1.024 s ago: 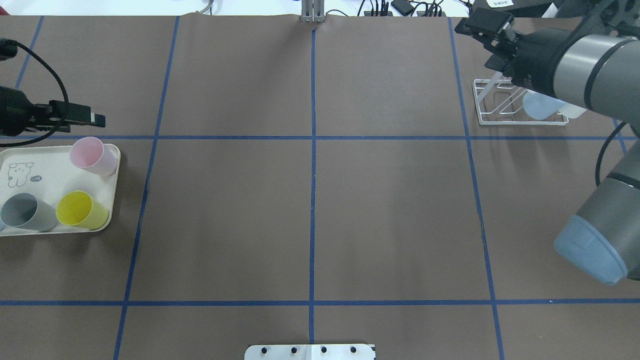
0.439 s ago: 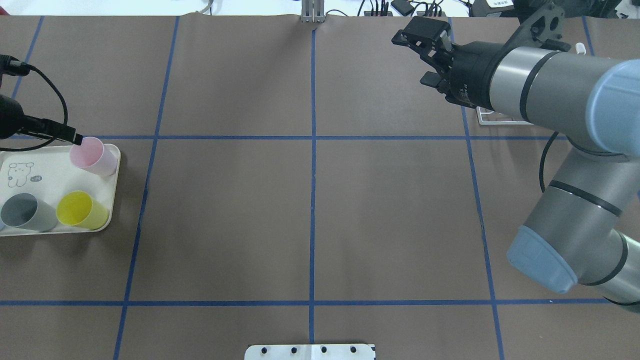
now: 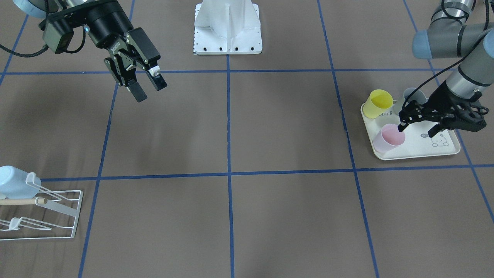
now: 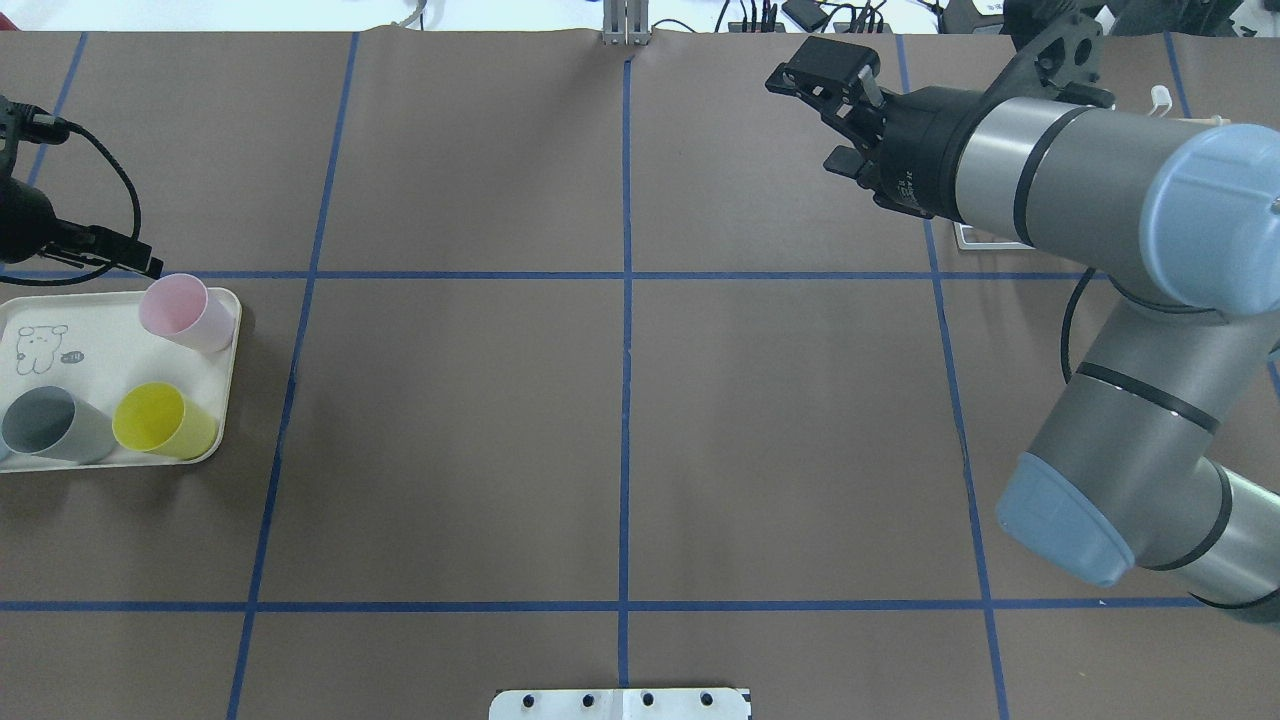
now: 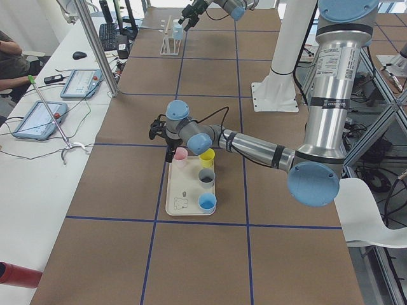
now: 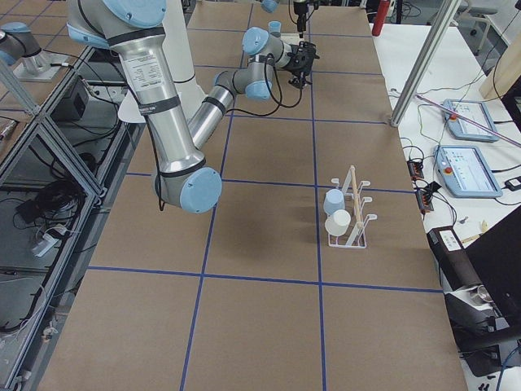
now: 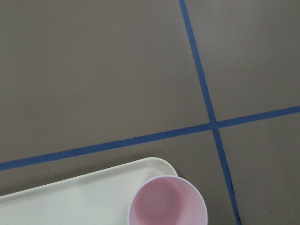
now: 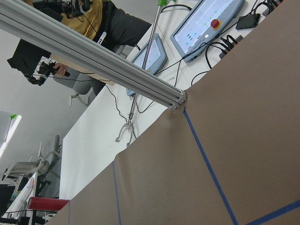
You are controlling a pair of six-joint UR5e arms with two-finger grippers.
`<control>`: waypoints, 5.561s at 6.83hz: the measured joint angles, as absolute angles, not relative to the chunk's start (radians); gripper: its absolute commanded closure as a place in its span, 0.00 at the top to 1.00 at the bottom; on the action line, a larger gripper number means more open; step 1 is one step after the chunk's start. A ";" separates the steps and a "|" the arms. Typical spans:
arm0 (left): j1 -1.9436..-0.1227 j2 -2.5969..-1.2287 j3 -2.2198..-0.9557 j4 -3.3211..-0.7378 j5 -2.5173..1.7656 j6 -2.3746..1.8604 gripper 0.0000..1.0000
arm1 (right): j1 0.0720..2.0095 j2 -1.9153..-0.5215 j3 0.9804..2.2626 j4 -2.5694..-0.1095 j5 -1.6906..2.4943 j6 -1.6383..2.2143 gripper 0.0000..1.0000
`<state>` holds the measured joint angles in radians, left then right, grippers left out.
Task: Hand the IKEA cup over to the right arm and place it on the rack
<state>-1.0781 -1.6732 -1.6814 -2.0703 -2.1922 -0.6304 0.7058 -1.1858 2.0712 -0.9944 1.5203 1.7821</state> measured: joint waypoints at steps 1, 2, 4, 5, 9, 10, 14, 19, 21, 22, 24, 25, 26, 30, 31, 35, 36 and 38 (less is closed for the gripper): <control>-1.078 -1.687 -1.643 -2.092 -2.192 -0.629 1.00 | 0.701 -1.184 2.066 -0.995 1.510 1.781 1.00; -1.077 -1.695 -1.598 -2.131 -2.192 -0.631 1.00 | 0.698 -1.182 2.061 -0.994 1.505 1.781 1.00; -1.074 -1.698 -1.538 -2.201 -2.192 -0.640 1.00 | 0.696 -1.181 2.058 -0.994 1.503 1.778 1.00; -1.074 -1.697 -1.538 -2.211 -2.193 -0.641 1.00 | 0.696 -1.181 2.059 -0.994 1.503 1.776 1.00; -1.073 -1.687 -1.570 -2.212 -2.195 -0.642 1.00 | 0.699 -1.183 2.064 -0.993 1.503 1.770 1.00; -1.069 -1.684 -1.576 -2.211 -2.193 -0.643 1.00 | 0.699 -1.183 2.063 -0.993 1.504 1.769 1.00; -1.024 -1.666 -1.583 -2.212 -2.181 -0.643 1.00 | 0.699 -1.190 2.063 -0.992 1.504 1.771 1.00; -1.005 -1.654 -1.587 -2.210 -2.181 -0.639 0.00 | 0.700 -1.192 2.065 -0.992 1.503 1.772 1.00; -1.005 -1.647 -1.616 -2.200 -2.186 -0.641 0.00 | 0.701 -1.192 2.067 -0.992 1.503 1.772 1.00; -1.008 -1.631 -1.671 -2.159 -2.187 -0.641 0.00 | 0.703 -1.192 2.068 -0.992 1.503 1.771 1.00; -1.062 -1.626 -1.816 -1.964 -2.181 -0.624 0.00 | 0.707 -1.194 2.069 -0.992 1.503 1.770 1.00; -1.110 -1.653 -1.846 -1.886 -2.180 -0.610 0.00 | 0.707 -1.195 2.069 -0.992 1.504 1.771 1.00; -1.144 -1.699 -1.848 -1.844 -2.181 -0.616 0.00 | 0.707 -1.194 2.069 -0.992 1.504 1.773 1.00; -1.094 -1.952 -1.777 -1.975 -2.185 -1.185 0.00 | 0.705 -1.186 2.068 -0.993 1.509 1.780 1.00; -1.041 -1.960 -1.747 -2.168 -2.149 -1.407 0.00 | 0.704 -1.184 2.068 -0.994 1.510 1.781 1.00; -0.855 -1.964 -1.635 -2.879 -1.848 -2.167 0.00 | 0.703 -1.192 2.070 -0.928 1.515 1.819 1.00; -0.814 -1.974 -1.634 -2.965 -1.769 -2.277 0.00 | 0.702 -1.190 2.071 -0.909 1.517 1.841 1.00; -0.747 -2.019 -1.633 -3.056 -1.655 -2.410 0.00 | 0.695 -1.183 2.051 -0.784 1.516 1.936 1.00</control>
<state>-0.7467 -2.0193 -1.6332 -3.0565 -1.6545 -2.4103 0.6948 -1.1832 2.0511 -0.7840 1.5164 1.9357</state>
